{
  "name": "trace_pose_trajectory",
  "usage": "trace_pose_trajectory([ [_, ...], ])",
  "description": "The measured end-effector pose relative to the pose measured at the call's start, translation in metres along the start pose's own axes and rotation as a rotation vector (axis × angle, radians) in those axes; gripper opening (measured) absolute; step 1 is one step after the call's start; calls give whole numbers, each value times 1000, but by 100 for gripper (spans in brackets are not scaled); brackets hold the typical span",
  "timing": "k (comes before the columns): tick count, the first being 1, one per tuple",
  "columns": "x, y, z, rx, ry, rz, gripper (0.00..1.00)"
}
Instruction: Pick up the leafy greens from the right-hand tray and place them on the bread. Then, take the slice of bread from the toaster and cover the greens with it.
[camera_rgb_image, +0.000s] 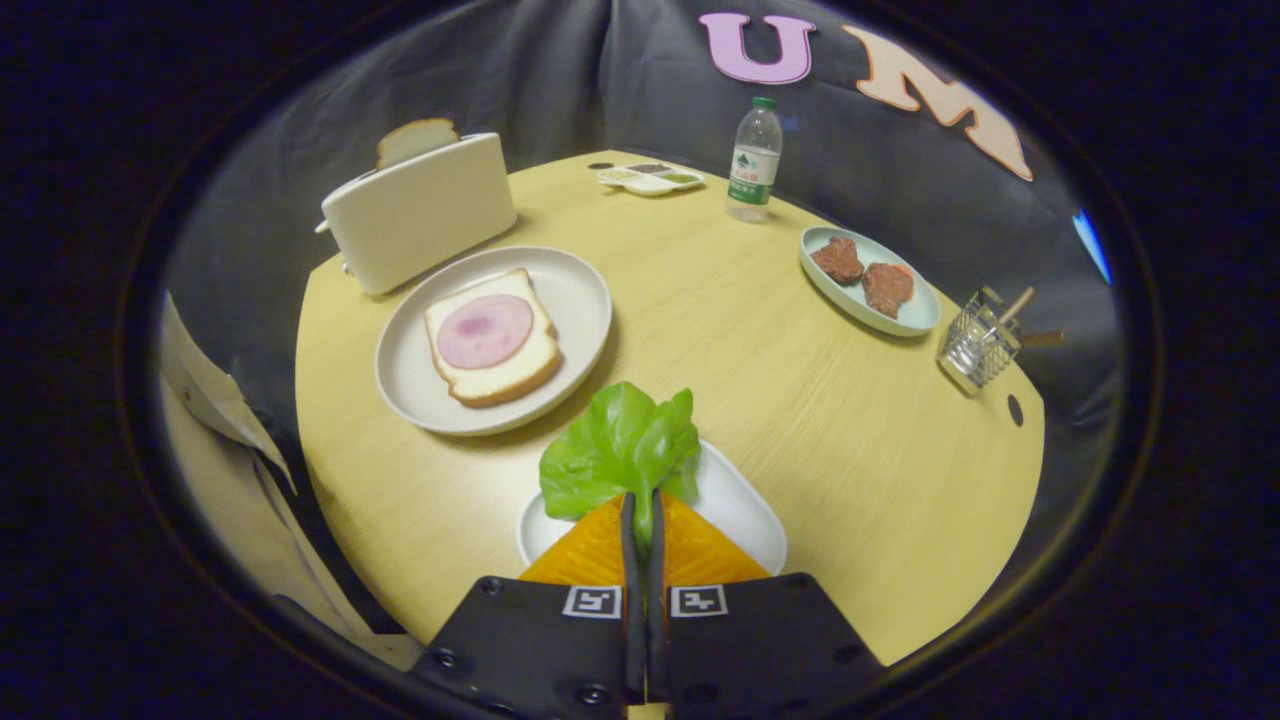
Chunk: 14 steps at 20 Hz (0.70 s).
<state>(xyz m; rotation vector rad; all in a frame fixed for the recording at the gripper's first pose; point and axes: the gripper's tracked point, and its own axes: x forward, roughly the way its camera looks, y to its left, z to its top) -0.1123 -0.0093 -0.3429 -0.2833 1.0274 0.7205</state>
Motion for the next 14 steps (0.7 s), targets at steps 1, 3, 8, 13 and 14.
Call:
trace_pose_trajectory([
  [1,-3,3,5,-5,-7,-3,4],
  [3,-8,9,16,-15,-22,-10,4],
  [8,-17,25,43,-29,-56,-23,4],
  [13,-18,42,68,-45,-79,-18,4],
  [14,-17,46,72,-48,-83,-13,4],
])
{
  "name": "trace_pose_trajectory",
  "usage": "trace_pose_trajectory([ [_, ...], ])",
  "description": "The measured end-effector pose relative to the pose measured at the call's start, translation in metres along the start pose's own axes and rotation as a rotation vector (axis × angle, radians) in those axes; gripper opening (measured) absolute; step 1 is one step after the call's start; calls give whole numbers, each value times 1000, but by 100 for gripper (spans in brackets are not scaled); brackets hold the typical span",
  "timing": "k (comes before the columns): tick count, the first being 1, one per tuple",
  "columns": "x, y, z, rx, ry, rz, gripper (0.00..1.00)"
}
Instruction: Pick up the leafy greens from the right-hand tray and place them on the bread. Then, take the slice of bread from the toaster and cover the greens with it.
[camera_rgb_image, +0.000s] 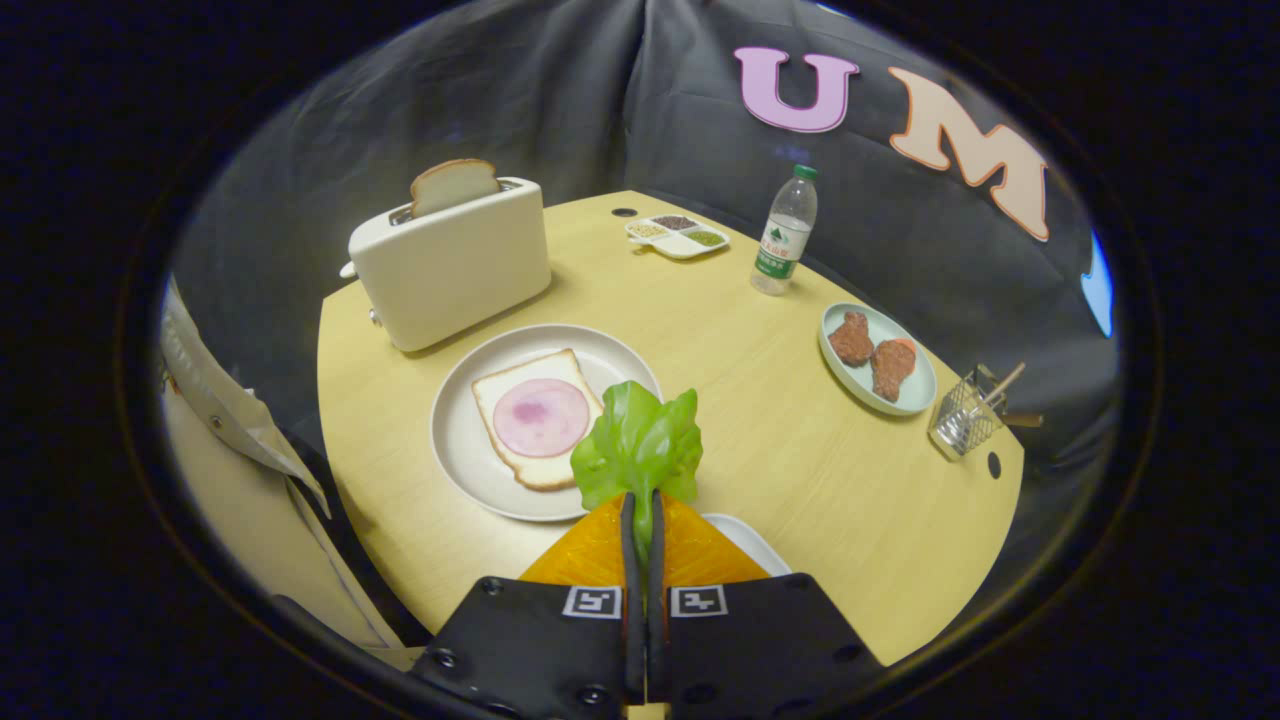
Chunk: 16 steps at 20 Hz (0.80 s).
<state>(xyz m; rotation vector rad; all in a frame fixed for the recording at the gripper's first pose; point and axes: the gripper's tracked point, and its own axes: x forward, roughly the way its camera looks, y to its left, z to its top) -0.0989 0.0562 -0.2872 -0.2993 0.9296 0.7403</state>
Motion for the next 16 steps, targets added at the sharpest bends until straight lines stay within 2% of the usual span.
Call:
trace_pose_trajectory([
  [16,44,68,50,-57,-14,127,4],
])
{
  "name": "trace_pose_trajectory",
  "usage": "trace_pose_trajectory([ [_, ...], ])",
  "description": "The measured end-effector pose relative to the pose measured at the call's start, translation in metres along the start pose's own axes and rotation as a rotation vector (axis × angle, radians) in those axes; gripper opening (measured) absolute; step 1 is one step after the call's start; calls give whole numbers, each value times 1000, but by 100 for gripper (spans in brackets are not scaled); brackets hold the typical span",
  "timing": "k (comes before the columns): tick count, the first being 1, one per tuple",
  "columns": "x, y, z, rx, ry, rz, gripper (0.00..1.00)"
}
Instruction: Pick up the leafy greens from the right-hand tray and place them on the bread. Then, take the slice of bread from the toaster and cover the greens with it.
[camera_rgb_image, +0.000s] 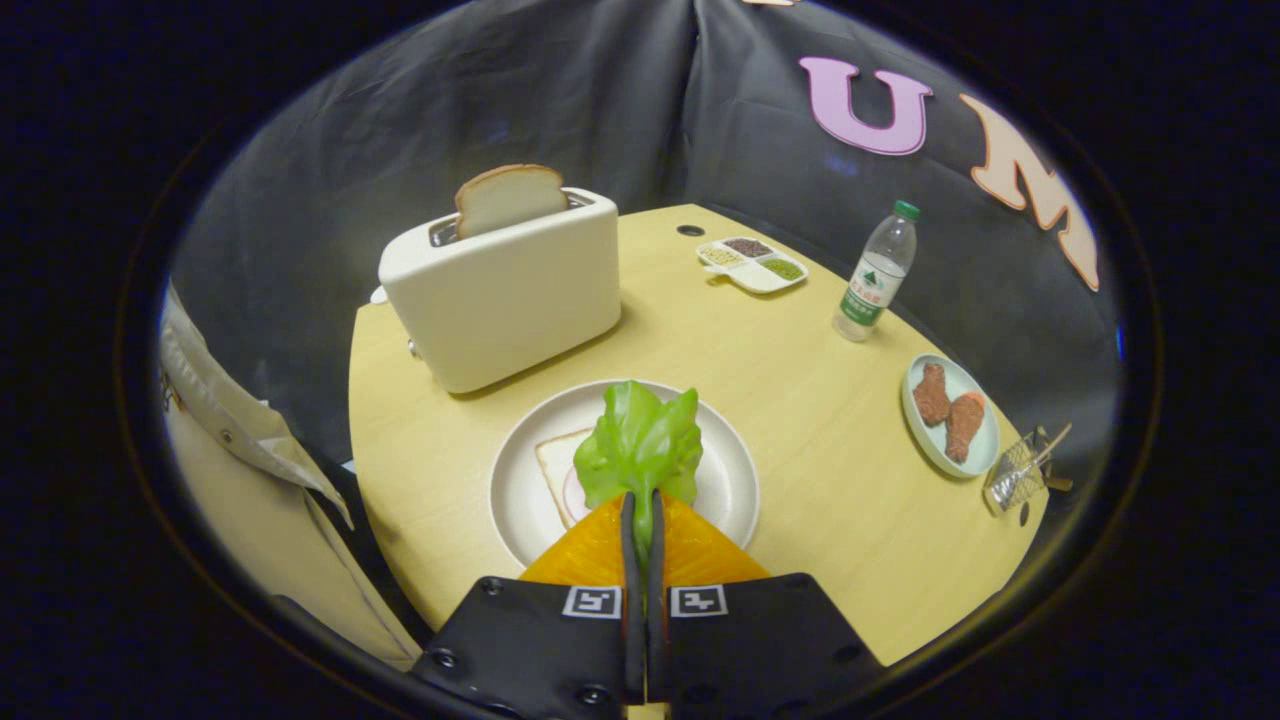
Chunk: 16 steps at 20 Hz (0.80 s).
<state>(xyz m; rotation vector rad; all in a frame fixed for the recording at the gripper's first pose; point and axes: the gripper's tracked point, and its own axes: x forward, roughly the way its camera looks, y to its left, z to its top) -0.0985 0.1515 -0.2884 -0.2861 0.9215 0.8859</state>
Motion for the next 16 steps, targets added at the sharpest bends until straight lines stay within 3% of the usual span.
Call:
trace_pose_trajectory([
  [10,32,31,2,-6,46,78,4],
  [11,35,32,-1,-6,56,80,8],
  [14,43,26,-2,-8,75,67,9],
  [16,47,24,-5,-1,89,57,28],
])
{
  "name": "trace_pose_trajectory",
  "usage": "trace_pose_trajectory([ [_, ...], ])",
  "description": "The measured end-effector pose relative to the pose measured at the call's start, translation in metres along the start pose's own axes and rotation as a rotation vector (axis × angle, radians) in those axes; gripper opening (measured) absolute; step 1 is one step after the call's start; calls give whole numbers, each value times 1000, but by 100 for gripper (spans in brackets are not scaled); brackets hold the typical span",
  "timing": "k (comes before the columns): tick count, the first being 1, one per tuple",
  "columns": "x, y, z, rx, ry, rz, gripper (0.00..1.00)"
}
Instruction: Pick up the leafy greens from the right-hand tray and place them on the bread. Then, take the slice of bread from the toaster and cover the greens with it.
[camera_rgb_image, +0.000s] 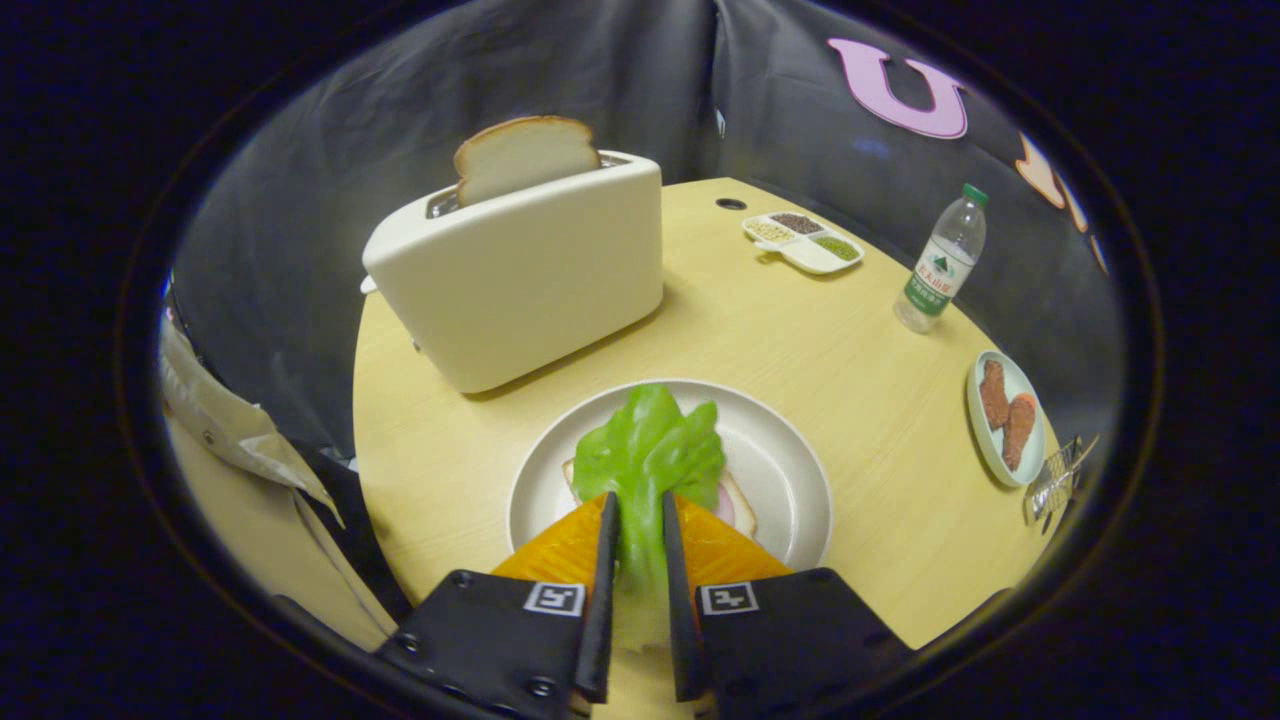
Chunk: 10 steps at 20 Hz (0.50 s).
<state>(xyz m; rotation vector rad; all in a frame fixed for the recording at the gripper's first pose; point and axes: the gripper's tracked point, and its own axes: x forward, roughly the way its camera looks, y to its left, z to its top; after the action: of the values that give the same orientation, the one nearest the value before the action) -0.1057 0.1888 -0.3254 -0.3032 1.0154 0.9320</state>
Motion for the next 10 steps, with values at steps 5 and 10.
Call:
trace_pose_trajectory([
  [5,4,-5,0,5,12,-15,51],
  [10,-5,-8,16,4,-13,-51,82],
])
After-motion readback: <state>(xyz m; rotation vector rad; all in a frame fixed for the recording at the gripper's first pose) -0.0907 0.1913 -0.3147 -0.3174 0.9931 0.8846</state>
